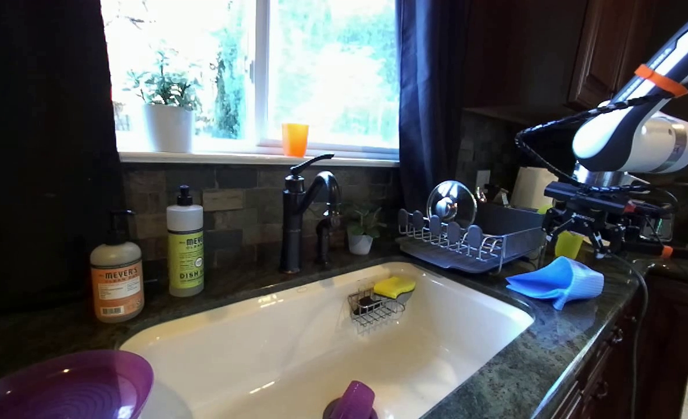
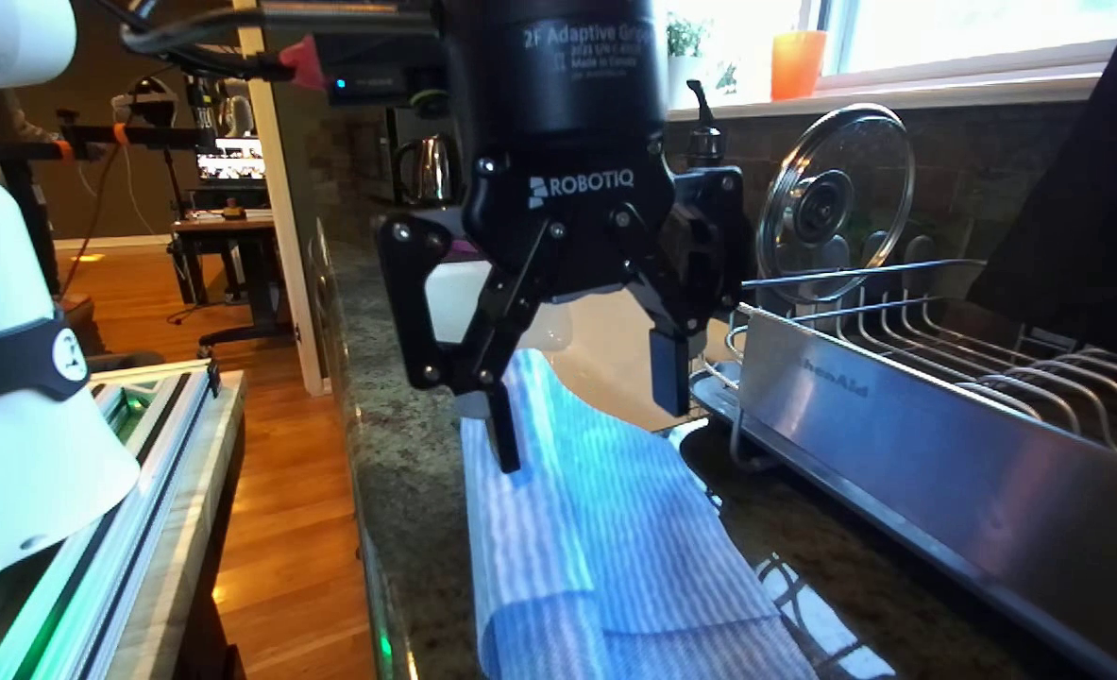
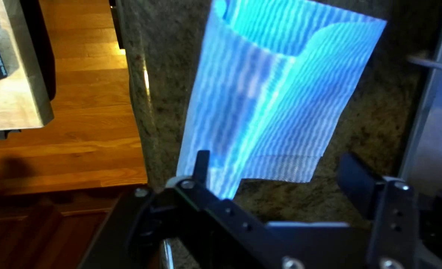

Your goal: Put the towel on the counter

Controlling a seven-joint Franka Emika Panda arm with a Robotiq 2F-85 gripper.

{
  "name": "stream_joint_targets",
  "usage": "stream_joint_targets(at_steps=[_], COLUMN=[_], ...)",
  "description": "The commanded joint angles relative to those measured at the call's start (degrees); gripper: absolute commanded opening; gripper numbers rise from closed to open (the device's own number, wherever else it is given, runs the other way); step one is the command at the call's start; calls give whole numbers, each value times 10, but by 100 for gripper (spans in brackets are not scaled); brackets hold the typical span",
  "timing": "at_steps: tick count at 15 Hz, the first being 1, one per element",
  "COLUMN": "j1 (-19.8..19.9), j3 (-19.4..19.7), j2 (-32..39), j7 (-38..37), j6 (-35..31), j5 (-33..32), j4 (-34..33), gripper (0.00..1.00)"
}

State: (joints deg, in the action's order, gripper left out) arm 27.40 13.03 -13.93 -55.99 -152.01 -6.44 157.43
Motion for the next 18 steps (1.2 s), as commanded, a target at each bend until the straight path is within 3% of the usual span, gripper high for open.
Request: stream_joint_targets(at_steps=[1,6,8,9,10,12,18], j1=[-19,-28,-33,-34,-33,-36,-39], j3=[2,3,7,7,7,9,12], j2=[27,29,19,15,9,-4,-89], j7=[6,9,23,29,31,44,150], j6=[-3,23,49,61,70,82,135], j5=[42,46,52,50,47,53,84], j4=[0,0,-1,-1,-1,-2,6], gripper=[57,15,2,0,36,32,74])
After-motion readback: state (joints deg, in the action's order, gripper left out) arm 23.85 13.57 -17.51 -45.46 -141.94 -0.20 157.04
